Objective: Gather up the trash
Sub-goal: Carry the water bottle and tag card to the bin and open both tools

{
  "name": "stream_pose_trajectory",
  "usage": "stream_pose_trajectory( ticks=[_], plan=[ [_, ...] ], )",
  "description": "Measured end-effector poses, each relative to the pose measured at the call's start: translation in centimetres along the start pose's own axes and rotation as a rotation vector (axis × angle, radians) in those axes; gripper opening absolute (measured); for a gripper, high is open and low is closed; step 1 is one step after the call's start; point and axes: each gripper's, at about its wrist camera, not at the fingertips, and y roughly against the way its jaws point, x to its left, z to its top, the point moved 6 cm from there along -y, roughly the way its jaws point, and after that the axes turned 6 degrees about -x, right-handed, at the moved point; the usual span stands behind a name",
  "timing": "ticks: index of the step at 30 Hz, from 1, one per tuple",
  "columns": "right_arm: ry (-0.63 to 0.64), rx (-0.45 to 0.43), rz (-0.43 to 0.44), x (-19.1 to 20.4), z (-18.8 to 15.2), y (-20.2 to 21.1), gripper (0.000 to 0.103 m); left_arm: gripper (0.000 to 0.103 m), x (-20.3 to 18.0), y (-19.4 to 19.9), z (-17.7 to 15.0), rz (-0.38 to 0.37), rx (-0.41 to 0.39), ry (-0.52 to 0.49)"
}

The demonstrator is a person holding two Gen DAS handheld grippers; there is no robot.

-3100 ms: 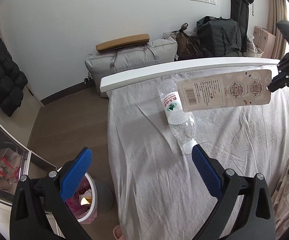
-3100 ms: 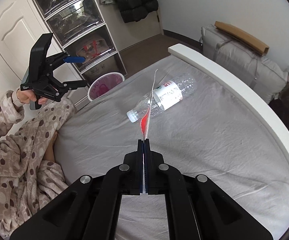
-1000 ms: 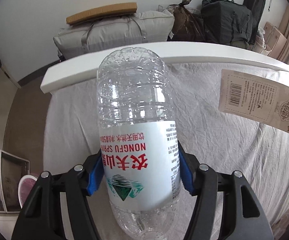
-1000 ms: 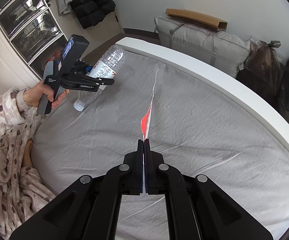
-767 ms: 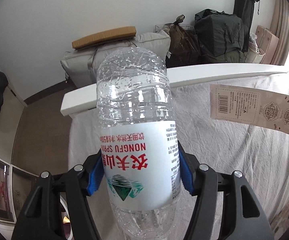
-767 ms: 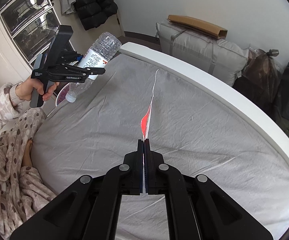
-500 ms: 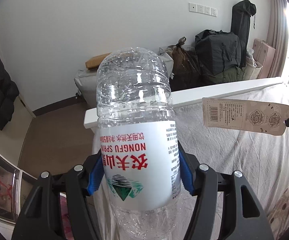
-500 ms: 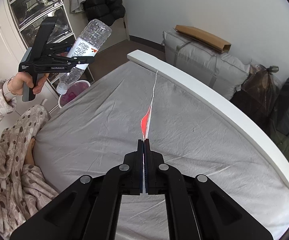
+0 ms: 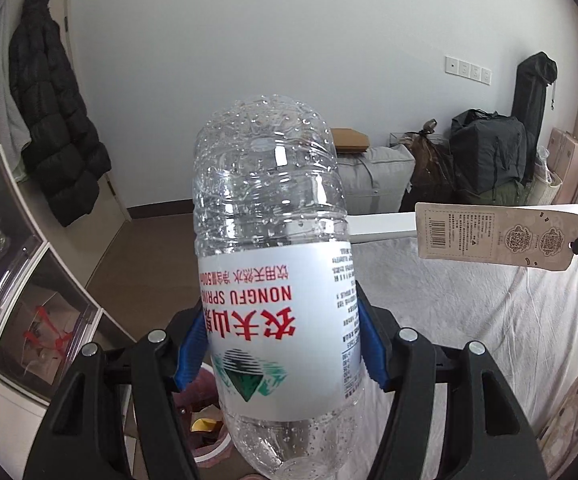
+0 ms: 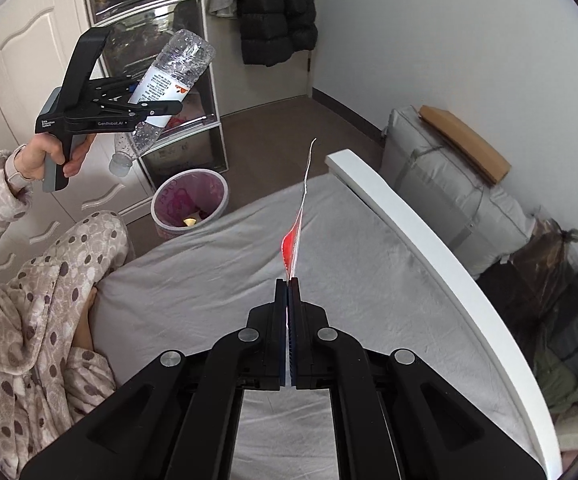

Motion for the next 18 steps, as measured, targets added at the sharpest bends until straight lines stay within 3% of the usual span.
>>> stream_pose_trajectory(
  ticks=[10, 18],
  plan=[
    [0.105, -0.005, 0.109, 7.1, 8.5, -8.3, 0.0, 0.063, 14.1, 2.0, -4.4, 0.124, 0.024, 0.115],
    [0.171, 0.058, 0.199, 13.6, 14.0, -16.9, 0.0, 0.063, 22.8, -2.5, -11.4, 0.141, 0.129, 0.219]
  ],
)
